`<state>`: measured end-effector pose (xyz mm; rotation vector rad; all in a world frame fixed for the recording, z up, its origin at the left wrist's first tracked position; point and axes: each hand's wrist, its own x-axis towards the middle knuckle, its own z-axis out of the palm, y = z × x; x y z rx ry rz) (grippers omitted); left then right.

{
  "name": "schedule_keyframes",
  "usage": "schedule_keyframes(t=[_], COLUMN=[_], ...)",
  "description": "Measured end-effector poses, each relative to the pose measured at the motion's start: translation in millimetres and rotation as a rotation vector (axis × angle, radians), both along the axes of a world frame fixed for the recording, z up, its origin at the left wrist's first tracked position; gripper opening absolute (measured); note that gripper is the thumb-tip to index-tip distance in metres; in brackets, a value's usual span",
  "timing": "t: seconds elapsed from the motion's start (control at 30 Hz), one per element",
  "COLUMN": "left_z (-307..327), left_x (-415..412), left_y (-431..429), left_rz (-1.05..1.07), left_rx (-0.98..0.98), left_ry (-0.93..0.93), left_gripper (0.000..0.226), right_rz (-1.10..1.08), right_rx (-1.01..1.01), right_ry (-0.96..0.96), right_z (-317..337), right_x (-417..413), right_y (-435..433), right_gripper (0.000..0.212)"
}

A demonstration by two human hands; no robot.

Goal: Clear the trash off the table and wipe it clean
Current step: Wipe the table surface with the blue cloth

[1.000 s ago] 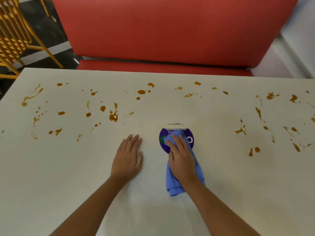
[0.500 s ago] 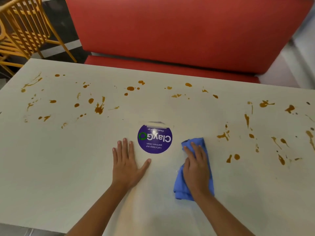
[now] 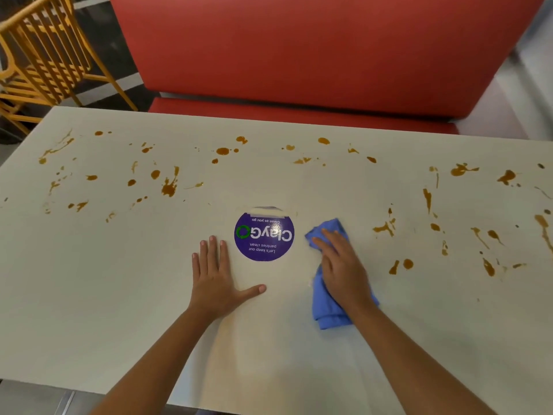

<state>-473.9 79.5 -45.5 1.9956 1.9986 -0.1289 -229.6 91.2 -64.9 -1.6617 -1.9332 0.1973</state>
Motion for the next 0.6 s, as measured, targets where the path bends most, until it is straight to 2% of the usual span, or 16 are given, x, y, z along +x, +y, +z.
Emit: schedule_keyframes(t=[0.13, 0.27, 0.43, 0.6], left_z=[-2.8, -5.7, -8.6, -6.3], left_x=[-2.0, -1.8, -1.6, -0.5], left_y=[-2.0, -2.3, -2.6, -2.9], left_rz=[0.001, 0.007, 0.014, 0.032], left_rx=[0.032, 0.044, 0.053, 0.040], left_ry=[-0.006, -0.006, -0.024, 0.003], left_gripper=[0.142, 0.140, 0.139, 0.143], right_rz=[-0.135, -0.237, -0.141, 0.005], right_rx=[-0.006, -0.008, -0.080, -0.067], right_ry=[-0.010, -0.152, -0.129, -0.053], right_z=[-1.3, -2.4, 1.2, 2.8], right_x=[37.4, 17.2, -22.7, -10.2], right_y=[-32.4, -61.9, -54.1, -19.1], right_gripper=[0.040, 0.042, 0.042, 0.038])
